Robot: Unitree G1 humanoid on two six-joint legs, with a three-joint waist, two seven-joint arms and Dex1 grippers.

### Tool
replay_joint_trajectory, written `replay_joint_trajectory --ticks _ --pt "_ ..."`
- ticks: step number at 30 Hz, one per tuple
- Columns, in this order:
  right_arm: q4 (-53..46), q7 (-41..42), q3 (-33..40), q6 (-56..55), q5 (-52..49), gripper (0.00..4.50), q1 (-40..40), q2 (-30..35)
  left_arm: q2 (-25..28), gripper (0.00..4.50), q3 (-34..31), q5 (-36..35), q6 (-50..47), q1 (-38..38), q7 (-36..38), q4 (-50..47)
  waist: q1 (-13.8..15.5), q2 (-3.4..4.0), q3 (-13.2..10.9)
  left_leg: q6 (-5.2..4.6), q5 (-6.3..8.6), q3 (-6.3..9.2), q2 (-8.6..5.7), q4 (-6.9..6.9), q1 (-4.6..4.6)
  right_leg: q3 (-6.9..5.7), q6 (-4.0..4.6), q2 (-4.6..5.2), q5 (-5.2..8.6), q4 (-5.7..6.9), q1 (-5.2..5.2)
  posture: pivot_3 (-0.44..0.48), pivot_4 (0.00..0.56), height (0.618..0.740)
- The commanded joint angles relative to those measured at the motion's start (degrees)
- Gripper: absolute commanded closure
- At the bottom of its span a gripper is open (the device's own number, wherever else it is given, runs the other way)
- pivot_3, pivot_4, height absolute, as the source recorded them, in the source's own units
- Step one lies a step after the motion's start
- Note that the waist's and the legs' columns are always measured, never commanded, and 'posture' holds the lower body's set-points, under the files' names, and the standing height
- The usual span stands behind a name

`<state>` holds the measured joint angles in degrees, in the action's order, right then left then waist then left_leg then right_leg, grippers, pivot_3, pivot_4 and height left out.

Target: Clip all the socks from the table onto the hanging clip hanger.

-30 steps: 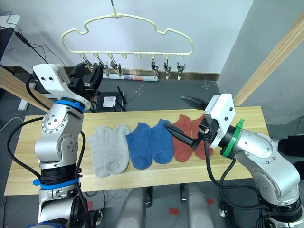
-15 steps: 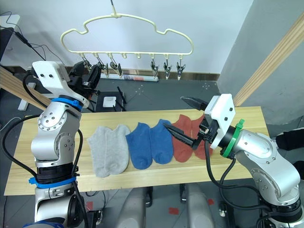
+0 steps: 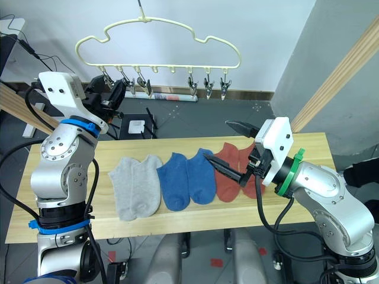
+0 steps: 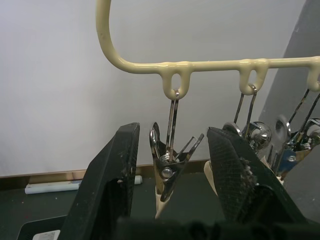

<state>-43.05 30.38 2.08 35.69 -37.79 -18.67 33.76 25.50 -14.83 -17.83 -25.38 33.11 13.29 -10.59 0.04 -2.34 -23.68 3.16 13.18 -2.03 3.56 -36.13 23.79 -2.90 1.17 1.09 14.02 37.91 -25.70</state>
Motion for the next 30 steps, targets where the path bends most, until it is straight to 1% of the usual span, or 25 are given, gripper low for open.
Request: replay_joint_trajectory --ticks 1,10,16,21,30 --pt "-1.5 0.6 1.2 -0.8 -1.0 0.0 0.5 0.4 0.3 2.55 -0.8 -0.2 1.5 -0.5 0.2 -2.9 0.0 0.0 0.0 0.0 0.0 0.0 0.0 0.0 0.0 0.0 0.0 0.0 0.0 0.0 0.0 -0.023 0.452 0.74" --pt "-1.5 0.8 0.0 -0.8 -2.1 0.0 -1.2 -0.9 0.7 2.55 -1.6 -1.1 1.3 -0.2 0.9 -2.6 0.0 0.0 0.0 0.0 0.0 0.01 0.0 0.0 0.0 0.0 0.0 0.0 0.0 0.01 0.0 -0.02 0.452 0.74" --pt "-0.1 1.3 -2.1 -1.7 -1.5 0.0 -4.6 -2.5 0.7 2.55 -2.2 -2.2 2.6 0.2 3.1 -1.0 0.0 0.0 0.0 0.02 -0.01 0.02 0.01 -0.01 0.0 -0.02 0.0 0.0 0.0 0.03 -0.02 -0.012 0.446 0.74" --pt "0.5 1.6 -2.5 -2.0 -0.9 0.0 -4.8 -2.5 0.8 2.55 -2.7 -1.7 5.2 0.7 3.8 1.1 0.2 0.0 0.0 0.02 -0.02 0.01 -0.01 -0.01 0.02 -0.02 0.0 0.02 0.0 0.02 -0.02 -0.011 0.445 0.74" --pt "0.5 1.4 -2.3 -2.3 -0.5 0.0 -4.1 -2.1 0.9 2.55 -2.1 -1.0 6.5 0.3 4.0 2.2 0.2 0.0 0.0 0.03 -0.02 0.03 0.0 -0.01 0.01 -0.04 0.0 0.02 0.0 0.05 -0.02 -0.013 0.441 0.74"
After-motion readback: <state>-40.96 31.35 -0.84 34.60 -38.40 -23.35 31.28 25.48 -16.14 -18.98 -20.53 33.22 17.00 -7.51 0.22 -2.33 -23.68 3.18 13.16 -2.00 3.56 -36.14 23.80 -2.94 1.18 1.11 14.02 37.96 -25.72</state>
